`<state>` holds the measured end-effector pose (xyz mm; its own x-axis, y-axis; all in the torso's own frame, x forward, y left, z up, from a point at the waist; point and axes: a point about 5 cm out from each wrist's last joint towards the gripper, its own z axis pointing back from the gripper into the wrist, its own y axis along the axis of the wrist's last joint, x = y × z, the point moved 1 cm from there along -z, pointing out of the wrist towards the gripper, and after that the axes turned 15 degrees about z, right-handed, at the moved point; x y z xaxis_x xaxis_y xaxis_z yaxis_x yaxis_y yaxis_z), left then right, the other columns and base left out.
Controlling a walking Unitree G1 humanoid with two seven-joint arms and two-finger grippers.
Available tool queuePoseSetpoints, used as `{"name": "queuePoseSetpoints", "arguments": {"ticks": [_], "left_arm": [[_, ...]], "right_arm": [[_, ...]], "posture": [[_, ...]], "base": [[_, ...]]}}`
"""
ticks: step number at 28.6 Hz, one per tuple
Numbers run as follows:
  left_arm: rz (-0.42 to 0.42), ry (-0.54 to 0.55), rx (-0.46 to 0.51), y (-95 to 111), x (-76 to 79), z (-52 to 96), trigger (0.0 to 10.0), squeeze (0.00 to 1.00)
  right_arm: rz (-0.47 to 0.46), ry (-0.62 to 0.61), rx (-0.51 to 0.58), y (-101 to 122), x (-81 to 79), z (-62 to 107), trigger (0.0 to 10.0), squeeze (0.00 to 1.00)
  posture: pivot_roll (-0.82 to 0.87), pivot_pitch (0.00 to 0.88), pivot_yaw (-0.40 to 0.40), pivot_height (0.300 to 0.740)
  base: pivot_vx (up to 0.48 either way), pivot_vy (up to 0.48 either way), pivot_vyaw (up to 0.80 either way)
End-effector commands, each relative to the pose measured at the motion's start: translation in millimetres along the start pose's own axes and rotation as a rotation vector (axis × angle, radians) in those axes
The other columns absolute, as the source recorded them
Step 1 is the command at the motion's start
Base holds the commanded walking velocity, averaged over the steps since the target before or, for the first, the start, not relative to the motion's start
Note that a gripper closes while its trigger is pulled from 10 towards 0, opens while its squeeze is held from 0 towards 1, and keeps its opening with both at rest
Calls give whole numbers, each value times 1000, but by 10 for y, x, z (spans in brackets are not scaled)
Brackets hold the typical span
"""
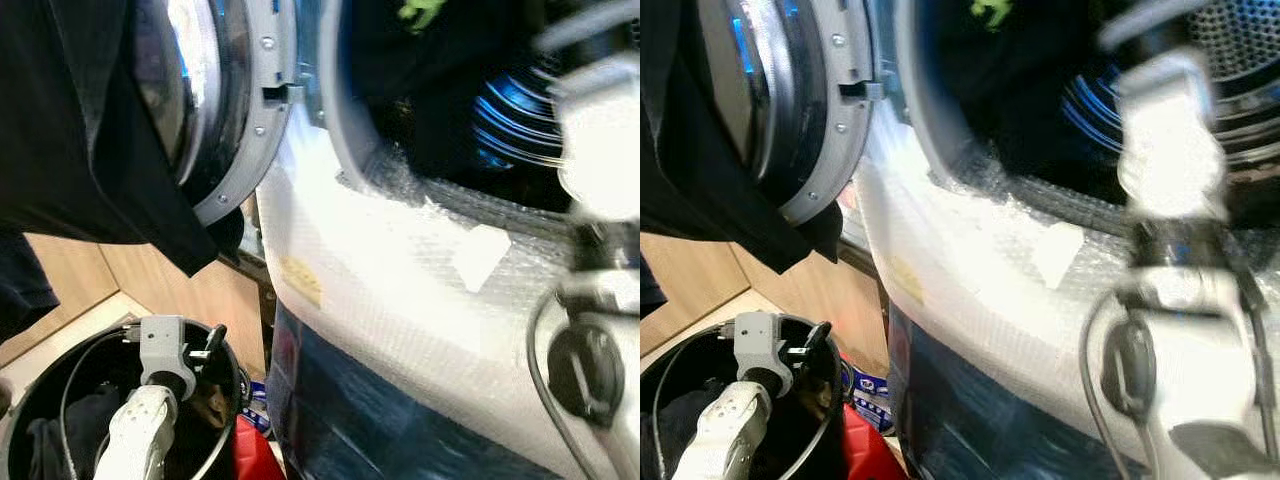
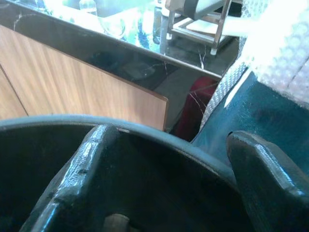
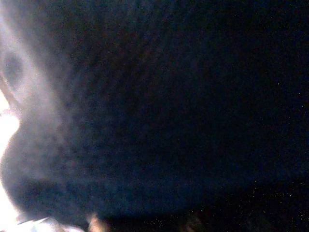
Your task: Clothes washing
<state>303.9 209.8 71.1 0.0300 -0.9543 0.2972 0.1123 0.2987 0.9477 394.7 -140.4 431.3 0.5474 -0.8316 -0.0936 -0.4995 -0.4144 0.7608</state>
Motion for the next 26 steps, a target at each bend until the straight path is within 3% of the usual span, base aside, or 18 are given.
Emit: {"name": "queuePoseSetpoints", "arguments": {"ticks": [1, 2, 3, 6, 7, 8, 9, 10, 11, 12, 13, 18, 19, 26], "left_arm": [[2, -7, -13, -31, 19, -8, 10000, 0], [2, -7, -13, -31, 19, -8, 10000, 0], [3, -15, -22, -49, 44, -13, 10000, 0], [3, -22, -27, -63, 69, -17, 10000, 0], [3, -26, -29, -72, 86, -20, 10000, 0], [3, -26, -29, -72, 86, -20, 10000, 0], [0, -20, -28, -75, 88, -16, 10000, 0], [0, -20, -28, -75, 88, -16, 10000, 0], [-11, 6, -25, -79, 57, -3, 10000, 0], [-11, 6, -25, -79, 57, -3, 10000, 0], [-12, 36, -23, -94, 19, 31, 10000, 0], [-11, 26, -28, -107, 39, 63, 10000, 0], [-11, 22, -30, -108, 42, 64, 10000, 0], [-19, 18, -29, -90, 45, 65, 10000, 0]], "right_arm": [[40, -109, -103, -66, 46, -81, 0, 0], [40, -109, -103, -66, 46, -81, 0, 0], [125, -215, -175, -99, 120, -102, 0, 0], [181, -321, -212, -78, 205, -103, 0, 0], [257, -451, -257, -39, 333, -67, 0, 0], [257, -451, -257, -39, 333, -67, 0, 0], [351, -538, -300, -13, 430, -21, 7098, 0], [351, -538, -300, -13, 430, -21, 7098, 0], [423, -578, -341, -35, 481, 15, 10000, 0], [423, -578, -341, -35, 481, 15, 10000, 0], [591, -612, -432, -158, 546, 98, 10000, 0], [592, -612, -528, -419, 581, 216, 10000, 8], [608, -612, -540, -442, 591, 233, 10000, 996], [643, -589, -565, -491, 589, 251, 10000, 1000]], "posture": [[134, 0, -5, 740], [134, 0, -5, 740], [147, 0, -10, 740], [163, 0, -16, 740], [168, 0, -15, 740], [168, 0, -15, 740], [187, 0, -28, 740], [187, 0, -28, 740], [197, 0, -38, 740], [197, 0, -38, 740], [216, 0, -40, 740], [220, 0, -40, 740], [220, 0, -39, 740], [198, 0, -24, 740]], "base": [[0, 0, 0], [0, 0, 0], [0, 0, 0], [0, 0, 0], [0, 0, 0], [0, 0, 0], [0, 0, 0], [0, 0, 0], [0, 0, 0], [0, 0, 0], [0, 0, 0], [0, 0, 0], [0, 0, 0], [0, 0, 0]]}}
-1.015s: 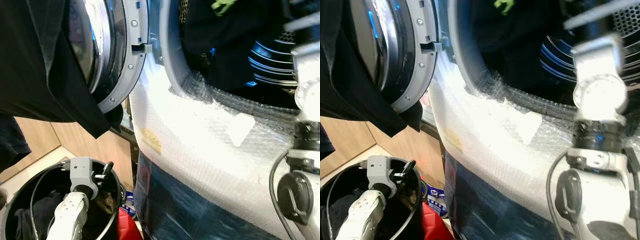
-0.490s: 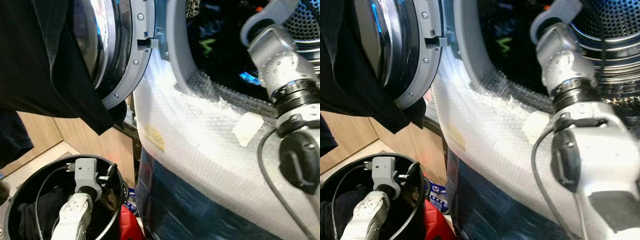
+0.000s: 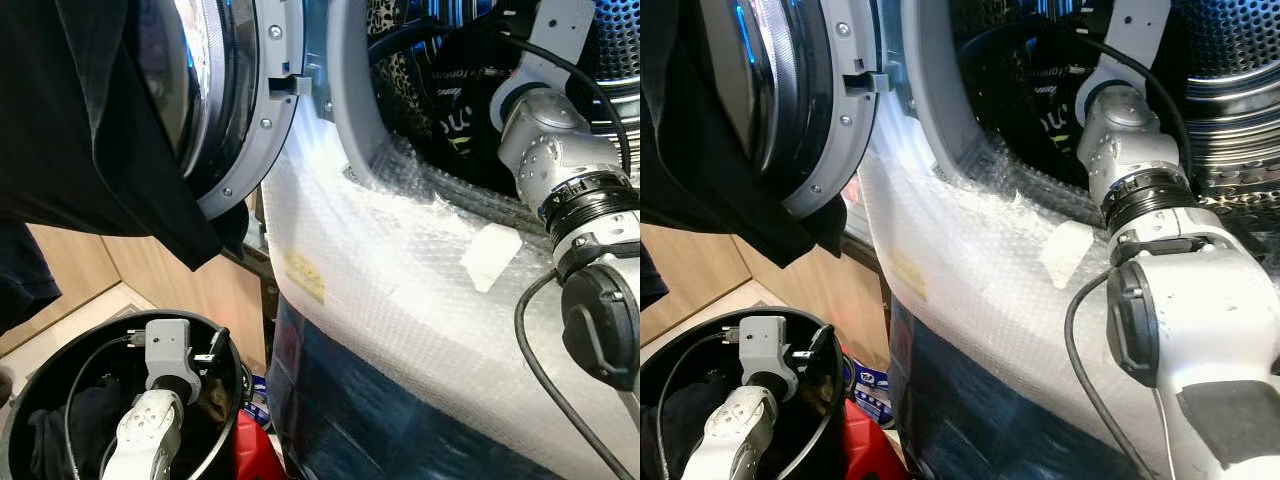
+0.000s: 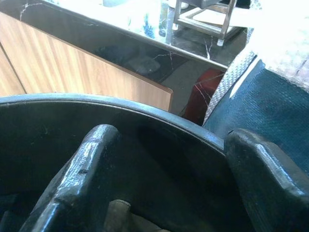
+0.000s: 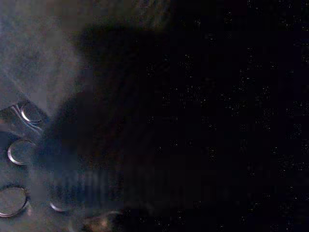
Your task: Clothes washing
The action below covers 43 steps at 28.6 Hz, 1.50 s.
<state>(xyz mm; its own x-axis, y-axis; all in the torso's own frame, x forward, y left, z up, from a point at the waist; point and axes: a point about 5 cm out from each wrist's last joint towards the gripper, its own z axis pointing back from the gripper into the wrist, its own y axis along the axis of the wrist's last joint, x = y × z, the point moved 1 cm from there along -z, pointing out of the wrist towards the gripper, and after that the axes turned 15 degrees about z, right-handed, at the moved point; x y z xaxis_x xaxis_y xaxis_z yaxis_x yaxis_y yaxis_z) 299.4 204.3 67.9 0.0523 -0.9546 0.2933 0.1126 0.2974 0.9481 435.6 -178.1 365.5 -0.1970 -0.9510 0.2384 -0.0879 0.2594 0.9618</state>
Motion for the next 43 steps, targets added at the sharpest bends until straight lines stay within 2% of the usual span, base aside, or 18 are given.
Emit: {"name": "queuePoseSetpoints", "arguments": {"ticks": [1, 6, 9, 13, 15, 16, 17, 18, 22, 25, 26, 27, 29, 33, 35, 39, 42, 43], "left_arm": [[-18, -4, -29, -38, 3, 24, 10000, 0], [-14, -13, -29, -34, 30, 18, 10000, 0], [-14, -18, -31, -33, 41, 23, 10000, 0], [-22, -28, -17, -4, 56, 24, 10000, 0], [-29, -35, -13, 18, 65, 18, 10000, 0], [-30, -51, -24, 11, 96, 9, 10000, 0], [-30, -51, -24, 11, 96, 9, 10000, 0], [-34, -63, -34, -8, 119, 5, 10000, 0], [-37, -81, -38, -10, 162, -5, 10000, 0], [-36, -88, -37, 2, 173, -9, 10000, 0], [-36, -88, -37, 2, 173, -9, 10000, 0], [-38, -88, -36, 10, 167, -6, 10000, 0], [-36, -88, -26, 47, 159, 1, 10000, 0], [-36, -89, -23, 56, 161, -3, 10000, 0], [-37, -94, -25, 56, 167, -11, 10000, 0], [-46, -130, -28, 68, 241, -48, 10000, 0], [-47, -152, -41, 59, 274, -51, 10000, 0], [-48, -159, -47, 47, 288, -48, 10000, 0]], "right_arm": [[15, -3, 26, 66, 21, 0, 10000, 1000], [45, -29, 28, 69, 101, -4, 10000, 1000], [15, -105, 44, 116, 234, -2, 10000, 1000], [-46, -340, 140, 315, 581, 49, 10000, 1000], [-38, -398, 171, 364, 662, 71, 10000, 1000], [8, -225, 121, 220, 422, 18, 10000, 1000], [8, -225, 121, 220, 422, 18, 10000, 1000], [-4, -113, 80, 94, 250, -2, 10000, 1000], [-17, -91, 26, -62, 158, -6, 10000, 1000], [6, -242, 132, 226, 415, 22, 10000, 1000], [6, -242, 132, 226, 415, 22, 10000, 1000], [-54, -316, 214, 434, 572, 63, 10000, 1000], [-22, -450, 380, 796, 780, 183, 10000, 1000], [-17, -406, 360, 761, 716, 158, 10000, 1000], [-29, -280, 297, 617, 543, 91, 10000, 1000], [-28, -61, 53, 73, 115, -3, 10000, 1000], [-38, -59, 71, 151, 124, 0, 10000, 1000], [-76, -118, 155, 396, 252, 24, 10000, 1000]], "posture": [[198, 0, -24, 740], [197, 0, -22, 740], [200, 0, -19, 740], [200, 0, -18, 740], [197, 0, -13, 740], [188, 0, -9, 740], [188, 0, -9, 740], [181, 0, -9, 740], [183, 0, -4, 740], [187, 0, -1, 740], [187, 0, -1, 740], [186, 0, 3, 740], [187, 0, 2, 740], [182, 1, 3, 740], [179, 0, 1, 740], [181, 0, 4, 740], [182, 0, 3, 740], [178, 0, 3, 740]], "base": [[0, 0, 0], [0, 0, 0], [0, 0, 0], [0, 0, 0], [0, 0, 0], [0, 0, 0], [0, 0, 0], [0, 0, 0], [0, 0, 0], [0, 0, 0], [0, 0, 0], [0, 0, 0], [0, 0, 0], [0, 0, 0], [0, 0, 0], [0, 0, 0], [0, 0, 0], [0, 0, 0]]}}
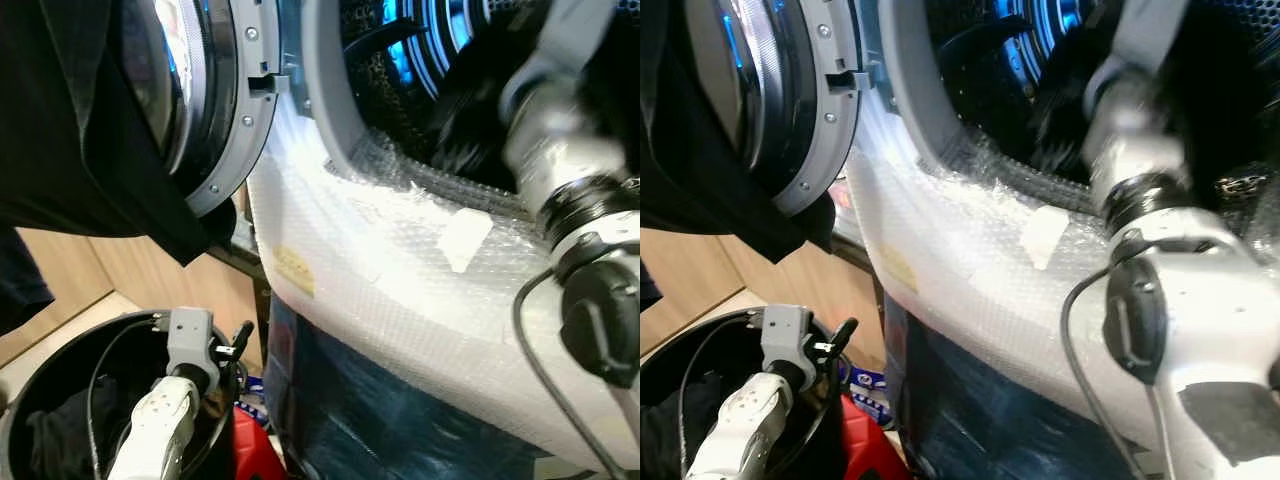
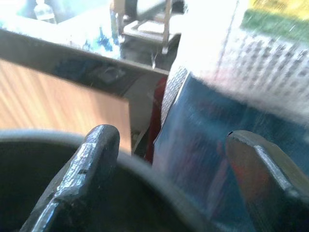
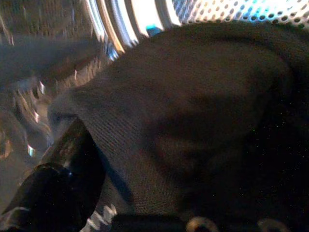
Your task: Clothes washing
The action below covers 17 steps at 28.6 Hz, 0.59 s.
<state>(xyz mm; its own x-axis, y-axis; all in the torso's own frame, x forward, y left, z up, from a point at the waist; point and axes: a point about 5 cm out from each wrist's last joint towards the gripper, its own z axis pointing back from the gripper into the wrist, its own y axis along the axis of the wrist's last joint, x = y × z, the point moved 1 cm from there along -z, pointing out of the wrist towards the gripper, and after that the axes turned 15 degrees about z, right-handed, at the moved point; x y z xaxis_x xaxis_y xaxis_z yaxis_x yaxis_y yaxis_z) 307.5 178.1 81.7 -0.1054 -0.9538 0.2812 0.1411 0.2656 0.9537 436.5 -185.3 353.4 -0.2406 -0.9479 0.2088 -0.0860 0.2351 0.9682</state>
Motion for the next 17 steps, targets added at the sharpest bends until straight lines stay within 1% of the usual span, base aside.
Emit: {"name": "queuePoseSetpoints", "arguments": {"ticks": [1, 2, 3, 4, 5, 6, 7, 8, 9, 11, 12, 13, 14, 15, 16, 17], "left_arm": [[-16, -4, -19, -18, -3, 11, 10000, 0], [-16, -4, -20, -22, 0, 11, 10000, 0], [-15, -4, -19, -22, 3, 11, 10000, 0], [-13, -5, -16, -19, 5, 12, 10000, 0], [-13, -6, -15, -17, 4, 13, 10000, 0], [-14, -6, -15, -18, 2, 11, 10000, 0], [-15, -5, -16, -19, -1, 8, 10000, 0], [-14, -5, -15, -18, 1, 4, 10000, 0], [-14, -6, -15, -15, 5, -1, 10000, 0], [-15, -12, -15, -12, 15, -8, 10000, 0], [-15, -12, -15, -12, 15, -8, 10000, 0], [-15, -13, -16, -13, 17, -10, 10000, 0], [-15, -18, -19, -18, 22, -10, 10000, 0], [-13, -22, -25, -30, 27, -10, 10000, 0], [-13, -23, -26, -33, 28, -10, 10000, 0], [-13, -23, -26, -33, 28, -10, 10000, 0]], "right_arm": [[-82, -91, 196, 633, 253, 35, 10000, 1000], [-124, -138, 260, 808, 361, 68, 10000, 1000], [-120, -194, 337, 979, 468, 114, 10000, 1000], [-72, -304, 481, 1279, 650, 230, 10000, 1000], [-49, -342, 531, 1379, 707, 279, 10000, 1000], [-52, -353, 553, 1423, 736, 301, 10000, 1000], [-69, -336, 557, 1431, 735, 301, 10000, 1000], [-63, -293, 537, 1392, 685, 274, 10000, 1000], [-32, -250, 501, 1315, 615, 233, 10000, 1000], [93, -147, 363, 997, 401, 114, 10000, 1000], [93, -147, 363, 997, 401, 114, 10000, 1000], [137, -99, 289, 804, 301, 66, 10000, 1000], [171, -23, 191, 521, 150, 22, 10000, 1000], [149, 72, 58, 111, -75, 8, 10000, 1000], [145, 92, 32, 28, -128, 13, 10000, 1000], [145, 92, 32, 28, -128, 13, 10000, 1000]], "posture": [[178, 0, 4, 740], [178, 0, 4, 740], [177, 0, 0, 740], [179, 0, -2, 740], [180, 0, -1, 740], [180, 0, 0, 740], [177, 0, 0, 740], [177, 0, -1, 740], [177, 0, -1, 740], [177, 0, -1, 740], [177, 0, -1, 740], [172, 0, 2, 740], [168, 0, 4, 740], [161, 0, 5, 740], [161, 0, 5, 740], [161, 0, 5, 740]], "base": [[0, 0, 0], [0, 0, 0], [0, 0, 0], [0, 0, 0], [0, 0, 0], [0, 0, 0], [0, 0, 0], [0, 0, 0], [0, 0, 0], [0, 0, 0], [0, 0, 0], [0, 0, 0], [0, 0, 0], [0, 0, 0], [0, 0, 0], [0, 0, 0]]}}
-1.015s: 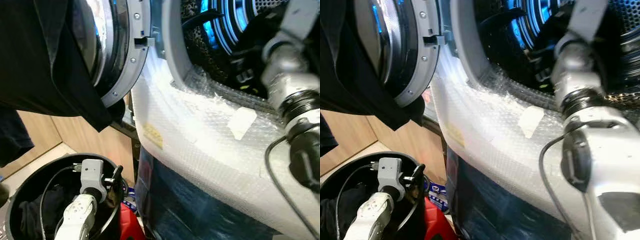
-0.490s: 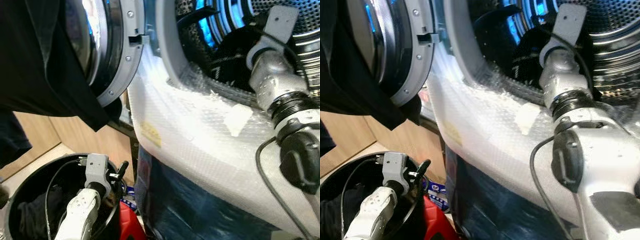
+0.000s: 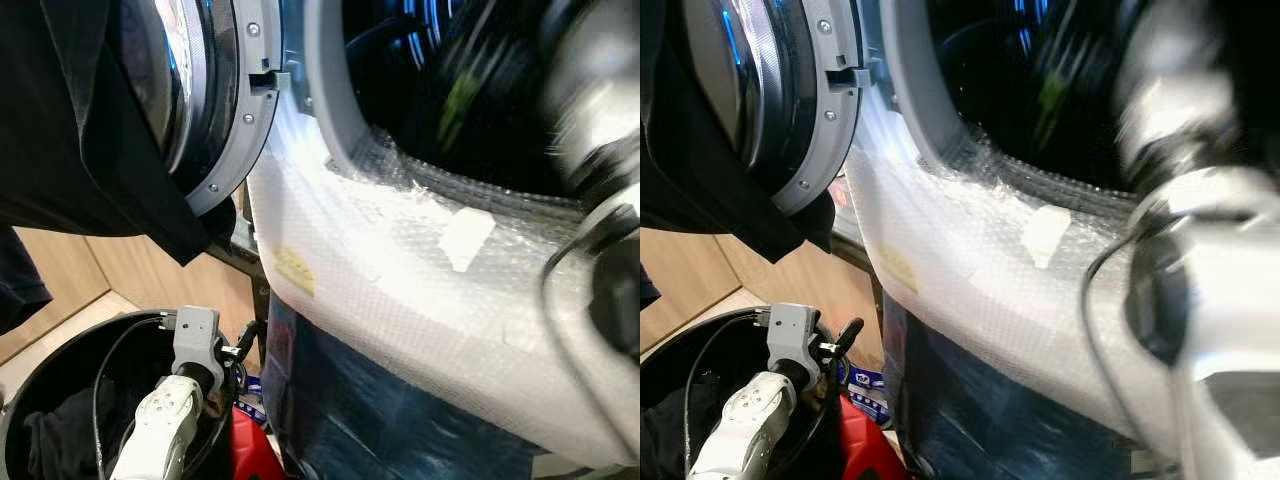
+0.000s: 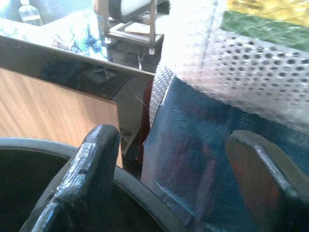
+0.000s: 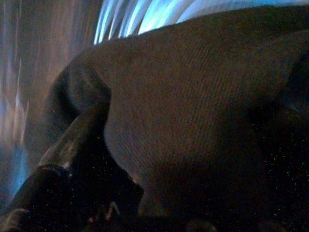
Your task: Clothes washing
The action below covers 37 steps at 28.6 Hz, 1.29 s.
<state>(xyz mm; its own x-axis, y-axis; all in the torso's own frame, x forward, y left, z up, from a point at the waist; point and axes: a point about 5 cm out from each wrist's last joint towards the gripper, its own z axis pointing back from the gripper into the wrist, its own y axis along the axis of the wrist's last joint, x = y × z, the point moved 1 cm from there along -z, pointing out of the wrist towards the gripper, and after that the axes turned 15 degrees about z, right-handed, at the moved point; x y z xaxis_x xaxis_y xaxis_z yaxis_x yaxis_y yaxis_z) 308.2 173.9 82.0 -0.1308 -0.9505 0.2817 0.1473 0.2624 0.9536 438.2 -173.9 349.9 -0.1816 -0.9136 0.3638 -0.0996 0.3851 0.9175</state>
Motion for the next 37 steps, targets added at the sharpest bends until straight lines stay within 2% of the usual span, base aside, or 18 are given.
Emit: {"name": "queuePoseSetpoints", "arguments": {"ticks": [1, 2, 3, 5, 8, 12, 15, 16, 18, 20, 22, 23, 24, 25, 26, 30, 33, 37], "left_arm": [[-11, -5, -22, -26, 1, -6, 10000, 0], [-11, -8, -21, -19, 8, -12, 10000, 0], [-11, -8, -21, -19, 8, -12, 10000, 0], [-12, -10, -20, -11, 5, -16, 10000, 0], [-17, -9, -20, -1, -14, -4, 10000, 0], [-18, -5, -20, -1, -26, 7, 10000, 0], [-18, -1, -21, 2, -38, 12, 10000, 0], [-19, -4, -24, -3, -32, 10, 10000, 0], [-21, -7, -27, -9, -23, 8, 10000, 0], [-20, -10, -27, -12, -15, 9, 10000, 0], [-18, -9, -26, -12, -18, 22, 10000, 0], [-18, -9, -25, -12, -19, 24, 10000, 0], [-18, -8, -25, -8, -22, 30, 10000, 0], [-19, -8, -24, -6, -23, 31, 10000, 0], [-19, -6, -25, -7, -30, 37, 10000, 0], [-25, -3, -34, -29, -42, 56, 10000, 0], [-25, -5, -34, -31, -38, 59, 10000, 0], [-22, -2, -37, -45, -44, 80, 10000, 0]], "right_arm": [[6, 44, 12, 93, -51, 0, 10000, 1000], [-30, 23, 69, 256, 7, -2, 10000, 1000], [-30, 23, 69, 256, 7, -2, 10000, 1000], [-122, -65, 176, 562, 220, 16, 10000, 1000], [-231, -267, 395, 1094, 717, 156, 10000, 1000], [-248, -252, 378, 1085, 718, 148, 10000, 1000], [-110, -118, 236, 723, 356, 41, 10000, 1000], [-57, -66, 130, 465, 201, 6, 10000, 1000], [-56, -32, 59, 289, 110, -5, 10000, 1000], [-54, -78, 115, 382, 221, 1, 10000, 1000], [-143, -260, 331, 897, 668, 106, 10000, 1000], [-136, -279, 351, 950, 713, 123, 10000, 1000], [-130, -280, 379, 1025, 750, 144, 10000, 153], [-129, -277, 384, 1040, 754, 147, 10000, 153], [-132, -246, 394, 1051, 719, 145, 10000, 0], [-147, -108, 390, 926, 504, 101, 10000, 0], [-141, -84, 384, 856, 473, 89, 10000, 0], [-327, 13, 390, 784, 499, 79, 10000, 0]], "posture": [[166, 0, 6, 740], [166, 0, 7, 740], [166, 0, 7, 740], [169, 0, 10, 740], [174, 0, 12, 740], [173, 0, 12, 740], [172, 0, 16, 740], [175, 0, 14, 740], [175, 0, 14, 740], [183, 0, 11, 740], [184, 6, 14, 740], [184, 6, 14, 740], [184, 8, 11, 740], [184, 8, 11, 740], [178, 12, 15, 740], [176, 13, 20, 740], [170, 14, 19, 740], [161, 18, 19, 740]], "base": [[0, 0, 0], [0, 0, 0], [0, 0, 0], [0, 0, 0], [0, 0, 0], [0, 0, 0], [0, 0, 0], [0, 0, 0], [0, 0, 0], [0, 0, 0], [0, 0, 0], [0, 0, 0], [0, 0, 0], [0, 0, 0], [0, 0, 0], [0, 0, 0], [0, 0, 0], [0, 0, 0]]}}
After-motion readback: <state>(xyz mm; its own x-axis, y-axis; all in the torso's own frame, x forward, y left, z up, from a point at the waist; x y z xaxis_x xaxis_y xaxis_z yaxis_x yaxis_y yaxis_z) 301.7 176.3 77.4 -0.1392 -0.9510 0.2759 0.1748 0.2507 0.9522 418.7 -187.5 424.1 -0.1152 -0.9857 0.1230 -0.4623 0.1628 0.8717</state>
